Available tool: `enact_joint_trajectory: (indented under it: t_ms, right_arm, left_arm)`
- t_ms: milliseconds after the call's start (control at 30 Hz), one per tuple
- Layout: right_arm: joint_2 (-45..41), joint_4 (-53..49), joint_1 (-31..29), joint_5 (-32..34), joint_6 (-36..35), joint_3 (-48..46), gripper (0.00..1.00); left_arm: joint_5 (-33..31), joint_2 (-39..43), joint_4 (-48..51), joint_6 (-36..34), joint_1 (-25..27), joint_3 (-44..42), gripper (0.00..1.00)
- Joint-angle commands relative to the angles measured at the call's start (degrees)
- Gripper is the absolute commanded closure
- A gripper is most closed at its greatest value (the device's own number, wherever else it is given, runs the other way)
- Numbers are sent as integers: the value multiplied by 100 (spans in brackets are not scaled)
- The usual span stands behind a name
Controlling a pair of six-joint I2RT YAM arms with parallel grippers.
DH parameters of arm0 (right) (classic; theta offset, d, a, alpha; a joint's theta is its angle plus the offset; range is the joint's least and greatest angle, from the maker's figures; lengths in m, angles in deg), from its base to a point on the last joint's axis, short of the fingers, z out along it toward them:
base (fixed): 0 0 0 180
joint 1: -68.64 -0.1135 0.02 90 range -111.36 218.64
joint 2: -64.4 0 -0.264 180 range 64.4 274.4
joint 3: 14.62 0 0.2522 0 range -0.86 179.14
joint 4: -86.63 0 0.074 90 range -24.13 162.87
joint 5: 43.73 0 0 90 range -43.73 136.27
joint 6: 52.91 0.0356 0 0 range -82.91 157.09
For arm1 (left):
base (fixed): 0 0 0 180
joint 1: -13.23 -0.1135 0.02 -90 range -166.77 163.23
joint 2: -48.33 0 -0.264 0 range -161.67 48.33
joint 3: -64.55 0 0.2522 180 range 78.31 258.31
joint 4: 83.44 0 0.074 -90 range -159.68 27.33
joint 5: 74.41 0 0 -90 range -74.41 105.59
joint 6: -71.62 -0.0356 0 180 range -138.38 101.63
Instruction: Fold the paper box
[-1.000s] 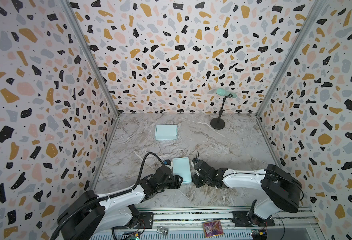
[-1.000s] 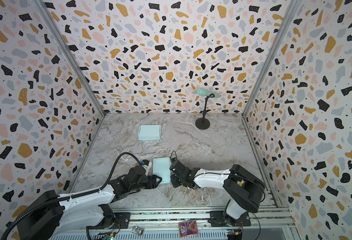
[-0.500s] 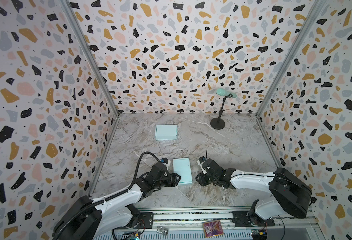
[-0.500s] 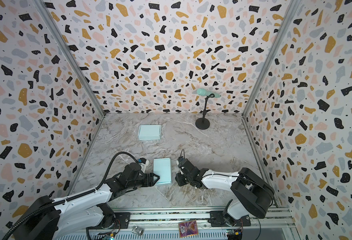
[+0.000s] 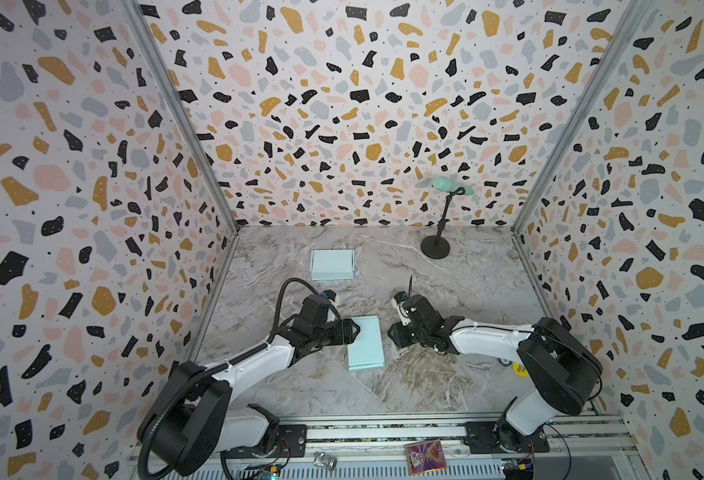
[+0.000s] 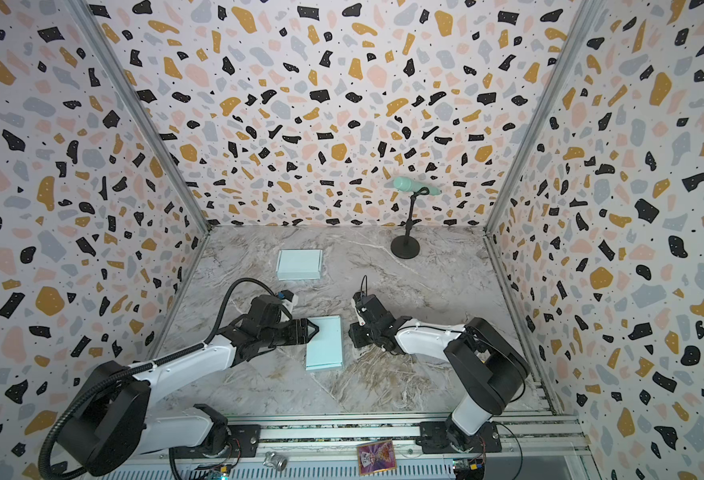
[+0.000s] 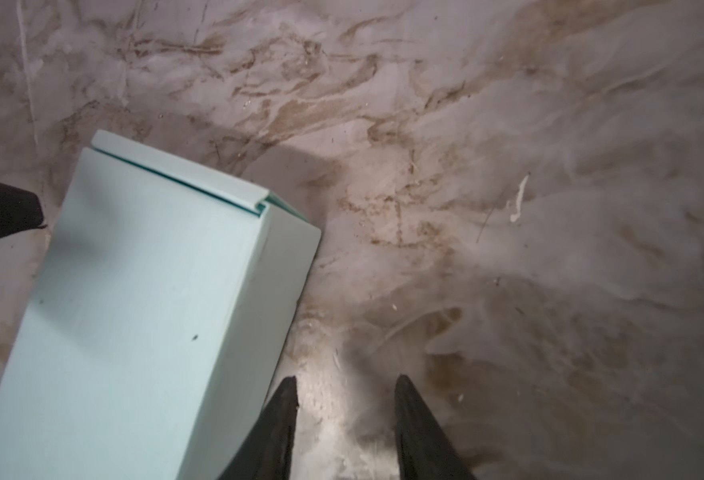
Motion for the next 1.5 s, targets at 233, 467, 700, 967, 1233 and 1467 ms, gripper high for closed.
enact_joint_trajectory:
  t_ms: [233, 467, 700, 967, 1233, 1467]
  right_arm:
    - [723, 12, 53, -104, -366, 726, 60]
    - [932, 68, 0, -225, -338, 973, 60]
    - [1010, 81, -226, -291, -259, 1170, 61]
    - [834, -38, -230, -105, -260, 1032, 60]
    - [226, -380, -206, 378, -282, 481, 60]
    - [-157, -208, -400, 269, 44, -7, 60]
  left_arm:
    - [328, -547, -492, -86, -16, 288, 25]
    - [582, -668, -1015, 208, -15, 110, 26]
    - [610, -677, -1070, 240, -6, 81, 27]
    - [613, -590, -1035, 236, -138, -15, 28]
    - [542, -42, -404, -13, -269, -177, 18]
    - [545, 660, -408, 320, -159, -885, 18]
